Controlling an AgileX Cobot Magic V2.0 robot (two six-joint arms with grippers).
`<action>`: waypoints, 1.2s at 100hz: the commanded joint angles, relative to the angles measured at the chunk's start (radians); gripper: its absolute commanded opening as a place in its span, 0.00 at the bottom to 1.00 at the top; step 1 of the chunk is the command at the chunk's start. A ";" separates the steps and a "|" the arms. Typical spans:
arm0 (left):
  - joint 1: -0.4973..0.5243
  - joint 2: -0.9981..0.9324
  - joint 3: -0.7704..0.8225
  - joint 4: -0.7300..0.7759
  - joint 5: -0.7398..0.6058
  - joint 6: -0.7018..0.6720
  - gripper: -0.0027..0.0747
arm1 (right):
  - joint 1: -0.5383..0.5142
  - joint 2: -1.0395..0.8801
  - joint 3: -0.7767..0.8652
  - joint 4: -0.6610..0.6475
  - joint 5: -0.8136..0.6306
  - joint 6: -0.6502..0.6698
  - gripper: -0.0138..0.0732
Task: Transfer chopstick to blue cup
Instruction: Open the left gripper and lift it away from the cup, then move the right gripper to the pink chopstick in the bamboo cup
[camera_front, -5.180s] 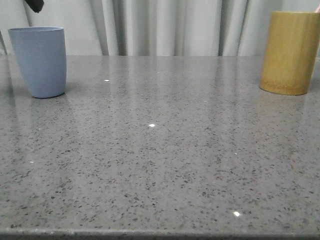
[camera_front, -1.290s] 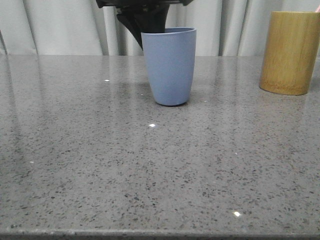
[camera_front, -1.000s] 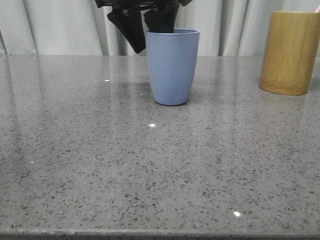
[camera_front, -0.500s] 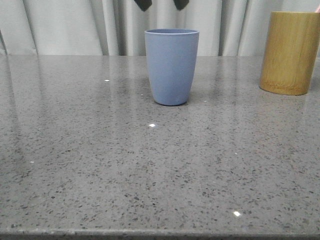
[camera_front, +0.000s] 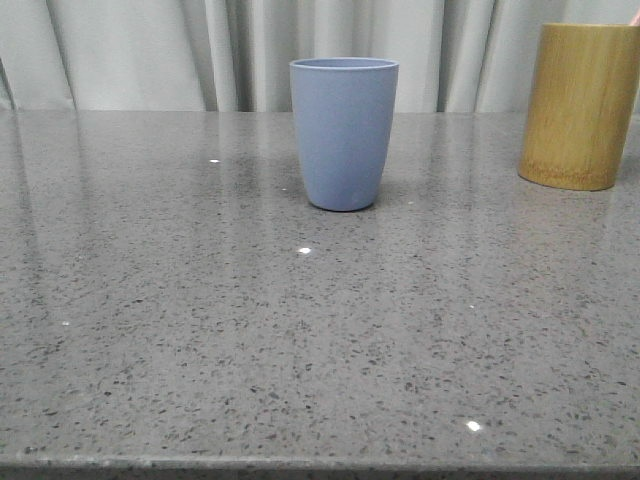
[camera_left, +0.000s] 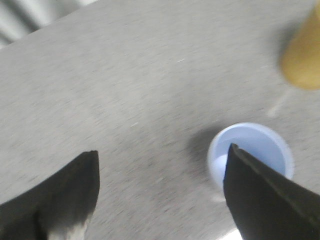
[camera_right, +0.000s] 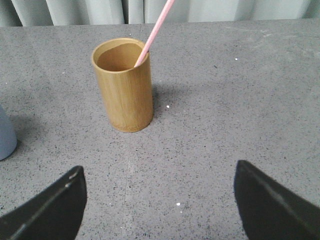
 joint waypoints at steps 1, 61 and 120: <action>0.026 -0.123 0.070 0.066 -0.003 -0.032 0.69 | -0.002 0.013 -0.032 -0.010 -0.073 -0.003 0.85; 0.371 -0.938 0.957 0.072 -0.379 -0.036 0.69 | -0.002 0.013 -0.032 -0.010 -0.073 -0.003 0.85; 0.407 -1.236 1.278 -0.022 -0.368 -0.036 0.68 | -0.002 0.013 -0.032 -0.009 -0.074 -0.003 0.85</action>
